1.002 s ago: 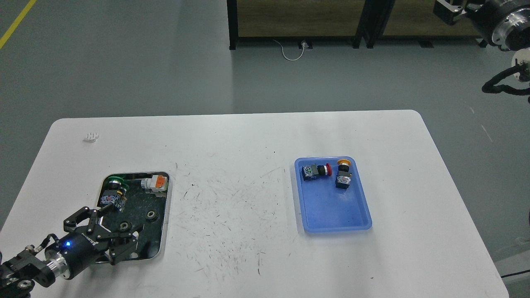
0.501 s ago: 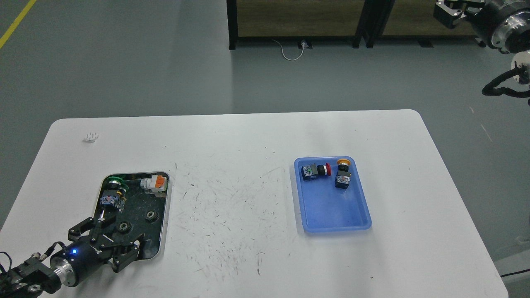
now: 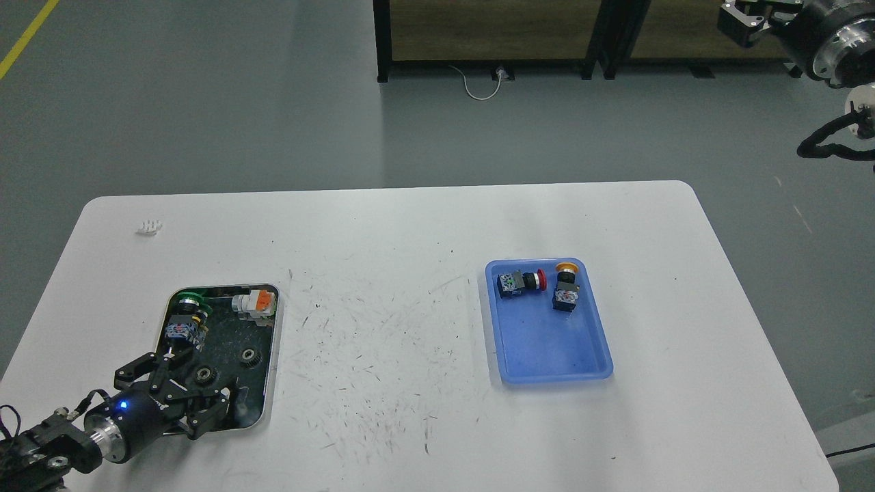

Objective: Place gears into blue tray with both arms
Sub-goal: 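Close the left gripper on the black ring gear in the tray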

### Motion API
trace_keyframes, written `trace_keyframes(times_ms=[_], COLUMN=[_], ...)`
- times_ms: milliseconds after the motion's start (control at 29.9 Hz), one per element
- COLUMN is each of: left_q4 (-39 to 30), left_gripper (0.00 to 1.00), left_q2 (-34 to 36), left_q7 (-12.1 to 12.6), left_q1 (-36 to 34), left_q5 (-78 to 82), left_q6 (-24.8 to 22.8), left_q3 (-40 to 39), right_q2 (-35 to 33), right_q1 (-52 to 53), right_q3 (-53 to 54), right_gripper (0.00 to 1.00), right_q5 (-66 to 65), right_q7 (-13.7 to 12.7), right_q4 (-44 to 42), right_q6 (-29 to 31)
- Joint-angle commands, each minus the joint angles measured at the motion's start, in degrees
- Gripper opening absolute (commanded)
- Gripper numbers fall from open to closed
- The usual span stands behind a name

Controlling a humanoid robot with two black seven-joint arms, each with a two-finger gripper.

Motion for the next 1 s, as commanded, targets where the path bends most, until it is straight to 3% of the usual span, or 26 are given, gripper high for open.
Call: trace_keyframes(times_ms=[0,969], left_q4=[0.05,1.2], left_gripper=[0.8,0.36], left_q2=[0.11,0.81], left_q7=[0.0,0.44], left_q1=[-0.04,-0.39], left_q5=[-0.07,-0.07], left_q6=[-0.33,-1.21], left_q3=[0.27,1.23], right_q2=[-0.01,0.08], right_q1=[-0.05,-0.05], right_q3=[-0.01,-0.09], right_gripper=[1.0,1.0], right_q5=[-0.08,-0.52], right_q7=[0.01,0.09], right_q4=[-0.01,-0.01], right_q6=[0.0,-0.53])
